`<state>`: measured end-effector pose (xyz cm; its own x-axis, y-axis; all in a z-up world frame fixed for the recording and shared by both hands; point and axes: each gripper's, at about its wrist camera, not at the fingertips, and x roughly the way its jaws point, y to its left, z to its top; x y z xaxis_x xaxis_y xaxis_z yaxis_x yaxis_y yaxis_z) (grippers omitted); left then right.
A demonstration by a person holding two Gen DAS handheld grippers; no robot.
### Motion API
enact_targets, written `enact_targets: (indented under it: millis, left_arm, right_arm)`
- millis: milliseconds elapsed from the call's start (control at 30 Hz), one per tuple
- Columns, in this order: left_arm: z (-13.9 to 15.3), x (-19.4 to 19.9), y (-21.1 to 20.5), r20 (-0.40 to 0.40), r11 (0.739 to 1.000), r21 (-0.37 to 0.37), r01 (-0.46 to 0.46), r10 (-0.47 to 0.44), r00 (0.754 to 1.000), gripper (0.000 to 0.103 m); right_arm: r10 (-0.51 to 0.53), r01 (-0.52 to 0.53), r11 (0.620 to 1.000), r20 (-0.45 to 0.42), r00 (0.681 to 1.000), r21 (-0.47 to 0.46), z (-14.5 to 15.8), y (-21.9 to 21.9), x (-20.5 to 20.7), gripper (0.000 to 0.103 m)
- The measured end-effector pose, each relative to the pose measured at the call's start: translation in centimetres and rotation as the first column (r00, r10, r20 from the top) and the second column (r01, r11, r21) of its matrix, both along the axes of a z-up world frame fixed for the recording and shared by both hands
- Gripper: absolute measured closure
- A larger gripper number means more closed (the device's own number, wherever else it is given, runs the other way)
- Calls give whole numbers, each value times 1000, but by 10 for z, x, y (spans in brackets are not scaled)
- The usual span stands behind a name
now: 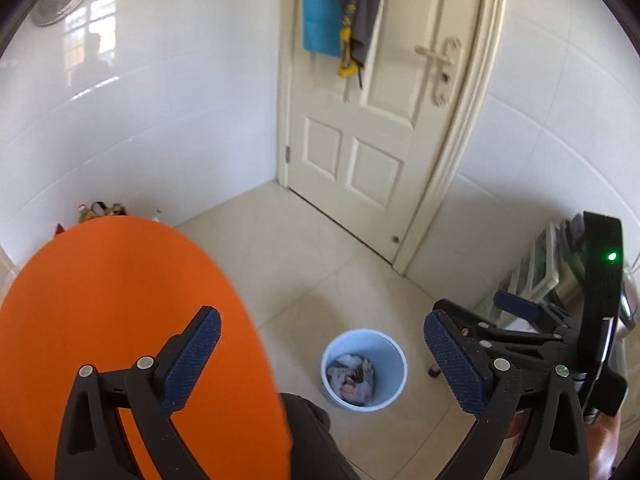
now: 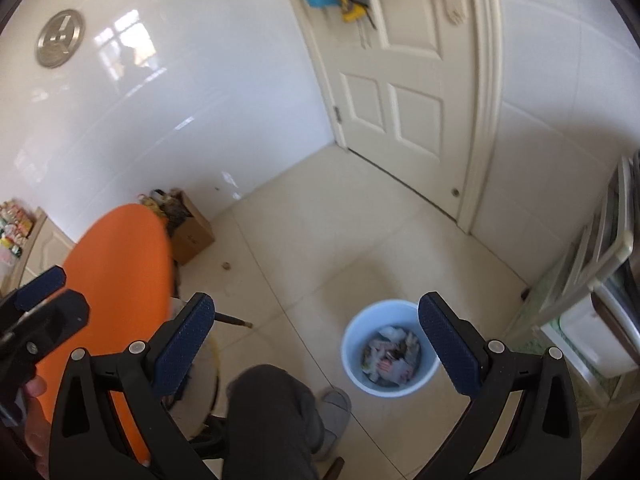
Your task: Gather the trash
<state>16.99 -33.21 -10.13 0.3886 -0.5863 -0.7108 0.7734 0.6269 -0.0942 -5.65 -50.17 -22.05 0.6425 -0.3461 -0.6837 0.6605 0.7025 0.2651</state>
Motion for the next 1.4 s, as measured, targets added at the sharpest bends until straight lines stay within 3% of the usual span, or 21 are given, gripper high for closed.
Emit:
enact_targets:
  millis: [233, 367, 600, 733, 933, 1133, 1400]
  left_arm:
    - [44, -34, 115, 111, 980, -108, -166, 177, 978, 1]
    - [63, -64, 181, 175, 951, -151, -271, 296, 939, 1]
    - [86, -126, 288, 231, 853, -224, -471, 516, 825, 1]
    - [87, -166, 332, 262, 794, -224, -565, 608, 750, 1]
    - [83, -209, 352, 267, 730, -237, -641, 684, 679, 1]
    - [88, -235, 348, 236, 706, -254, -661, 708, 665, 1]
    - [94, -229, 359, 243, 689, -271, -672, 725, 645, 1]
  right_arm:
    - [132, -121, 986, 93, 987, -114, 67, 81, 29, 0]
    - [231, -205, 963, 139, 963, -174, 100, 135, 49, 0]
    - [402, -339, 895, 193, 895, -289, 142, 234, 78, 0]
    - [455, -374, 861, 196, 868, -344, 152, 277, 84, 0]
    - [515, -424, 819, 172, 840, -386, 152, 316, 90, 0]
    - [543, -454, 796, 141, 828, -400, 144, 335, 93, 0]
    - [550, -464, 785, 118, 827, -411, 141, 342, 96, 0]
